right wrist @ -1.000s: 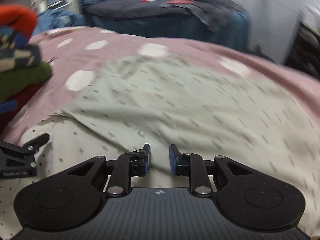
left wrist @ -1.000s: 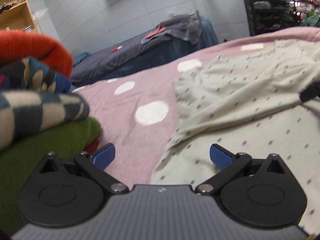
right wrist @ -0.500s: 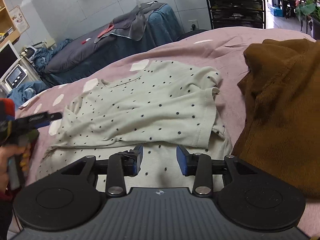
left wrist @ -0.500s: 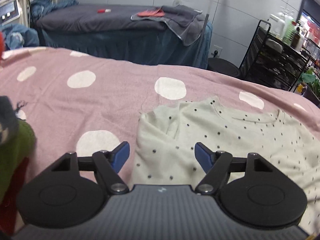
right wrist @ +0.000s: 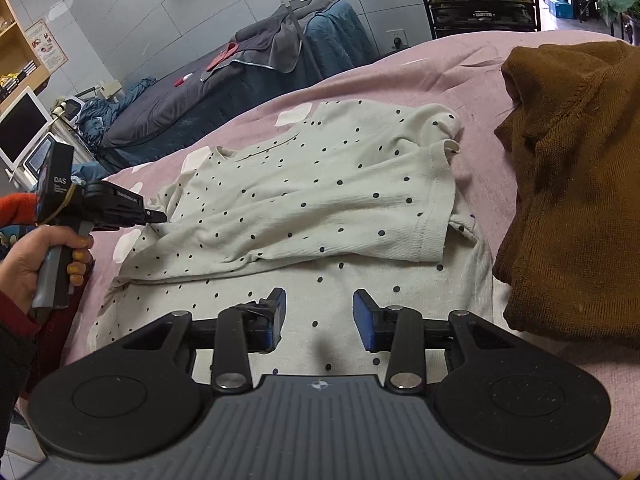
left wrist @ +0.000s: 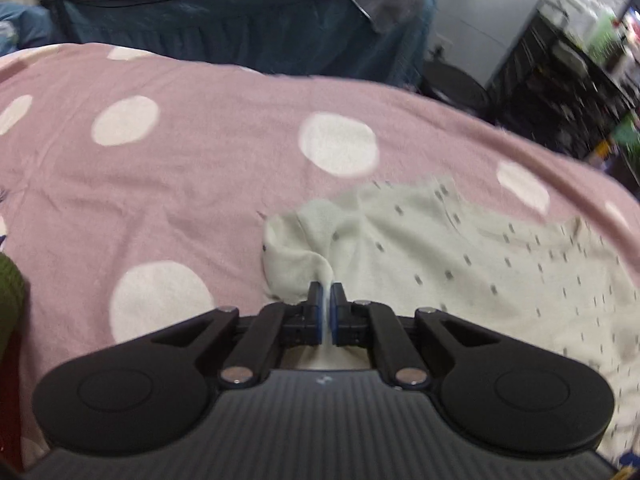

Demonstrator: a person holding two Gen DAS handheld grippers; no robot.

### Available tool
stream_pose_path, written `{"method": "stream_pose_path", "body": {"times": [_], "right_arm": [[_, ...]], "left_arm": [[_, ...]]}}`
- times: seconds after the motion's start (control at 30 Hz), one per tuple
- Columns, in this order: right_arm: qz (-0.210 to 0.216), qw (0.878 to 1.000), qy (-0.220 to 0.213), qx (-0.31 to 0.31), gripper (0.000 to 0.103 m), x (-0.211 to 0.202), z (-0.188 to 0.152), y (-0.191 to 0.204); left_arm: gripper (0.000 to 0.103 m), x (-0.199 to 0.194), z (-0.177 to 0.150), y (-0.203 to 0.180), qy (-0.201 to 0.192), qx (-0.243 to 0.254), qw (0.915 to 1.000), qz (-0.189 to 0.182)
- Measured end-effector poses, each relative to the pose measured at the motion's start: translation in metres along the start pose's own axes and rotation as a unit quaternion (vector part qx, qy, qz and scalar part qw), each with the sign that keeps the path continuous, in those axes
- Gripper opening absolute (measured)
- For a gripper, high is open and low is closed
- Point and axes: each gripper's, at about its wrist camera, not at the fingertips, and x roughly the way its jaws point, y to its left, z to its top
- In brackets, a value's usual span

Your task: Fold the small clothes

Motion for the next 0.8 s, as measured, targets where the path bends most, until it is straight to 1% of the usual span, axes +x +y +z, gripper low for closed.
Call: {"method": "stream_pose_path", "body": {"times": [0.03, 0.1, 0.13, 0.17, 0.2, 0.23, 0.27, 0.3, 0.33, 0.37, 0.4, 0.43, 0.47, 0.5, 0.53, 0.6, 0.63, 0.67, 0.7, 0.73, 0.77, 0.8], "right_arm": [[-0.003, 1.000, 0.000, -0.007, 0.065, 0.001, 0.001, 0.001], [-0.009, 1.000, -0.005, -0.021, 0.065, 0.001, 0.004, 0.005], [-0.009, 1.000, -0.010, -0.028, 0.065, 0.000, 0.007, 0.007], [-0.011, 0.999, -0.015, -0.037, 0.065, 0.000, 0.009, 0.010], [-0.014, 0.999, -0.019, -0.046, 0.065, 0.001, 0.011, 0.012], [-0.020, 0.998, -0.023, -0.060, 0.065, 0.003, 0.014, 0.015], [-0.027, 0.997, -0.029, -0.071, 0.065, 0.004, 0.017, 0.017], [-0.034, 0.995, -0.037, -0.081, 0.065, 0.005, 0.020, 0.018], [-0.048, 0.993, -0.046, -0.093, 0.065, 0.007, 0.023, 0.019], [-0.071, 0.991, -0.055, -0.099, 0.065, 0.007, 0.024, 0.020], [-0.101, 0.988, -0.068, -0.099, 0.065, 0.006, 0.027, 0.019], [-0.115, 0.986, -0.073, -0.091, 0.065, 0.006, 0.029, 0.016], [-0.116, 0.987, -0.071, -0.080, 0.065, 0.007, 0.031, 0.011], [-0.112, 0.989, -0.067, -0.070, 0.065, 0.010, 0.032, 0.007], [-0.109, 0.989, -0.070, -0.066, 0.064, 0.010, 0.032, 0.004], [-0.105, 0.988, -0.078, -0.085, 0.063, 0.013, 0.029, 0.005], [-0.102, 0.987, -0.074, -0.102, 0.063, 0.016, 0.028, 0.009], [-0.100, 0.986, -0.069, -0.114, 0.062, 0.019, 0.027, 0.011], [-0.103, 0.985, -0.060, -0.125, 0.063, 0.023, 0.026, 0.012], [-0.120, 0.983, -0.044, -0.134, 0.063, 0.030, 0.025, 0.012], [-0.144, 0.980, -0.032, -0.134, 0.064, 0.036, 0.023, 0.008], [-0.165, 0.978, -0.025, -0.126, 0.065, 0.040, 0.022, 0.002]], "left_arm": [[0.003, 0.000, 0.004, 0.007, -0.010, -0.011, 0.9998, 0.012], [0.003, 0.004, 0.012, 0.029, -0.016, -0.072, 0.9972, 0.012], [0.003, 0.008, 0.015, 0.038, -0.020, -0.092, 0.9953, 0.021], [0.003, 0.011, 0.017, 0.044, -0.031, -0.093, 0.9945, 0.037], [0.004, 0.014, 0.020, 0.048, -0.037, -0.089, 0.9933, 0.063], [0.007, 0.016, 0.022, 0.051, -0.037, -0.087, 0.9921, 0.082], [0.011, 0.016, 0.022, 0.053, -0.033, -0.086, 0.9925, 0.081], [0.014, 0.013, 0.021, 0.054, -0.031, -0.084, 0.9939, 0.065], [0.021, 0.008, 0.018, 0.052, -0.034, -0.077, 0.9951, 0.052], [0.035, -0.001, 0.014, 0.045, -0.043, -0.060, 0.9960, 0.050], [0.043, -0.011, 0.008, 0.038, -0.054, -0.038, 0.9964, 0.053], [0.054, -0.021, 0.001, 0.030, -0.071, -0.017, 0.9959, 0.054], [0.058, -0.031, -0.007, 0.022, -0.089, 0.002, 0.9947, 0.052], [0.058, -0.039, -0.016, 0.013, -0.095, 0.024, 0.9943, 0.041], [0.058, -0.044, -0.024, 0.006, -0.091, 0.041, 0.9947, 0.025], [0.058, -0.047, -0.040, -0.004, -0.068, 0.061, 0.9958, -0.003], [0.058, -0.046, -0.049, -0.009, -0.056, 0.073, 0.9957, -0.011], [0.059, -0.043, -0.057, -0.014, -0.045, 0.090, 0.9949, -0.010], [0.059, -0.038, -0.065, -0.018, -0.036, 0.108, 0.9935, 0.006], [0.060, -0.030, -0.073, -0.021, -0.029, 0.123, 0.9914, 0.034], [0.069, -0.023, -0.078, -0.022, -0.024, 0.132, 0.9892, 0.059], [0.076, -0.019, -0.085, -0.020, -0.036, 0.138, 0.9873, 0.070]]}}
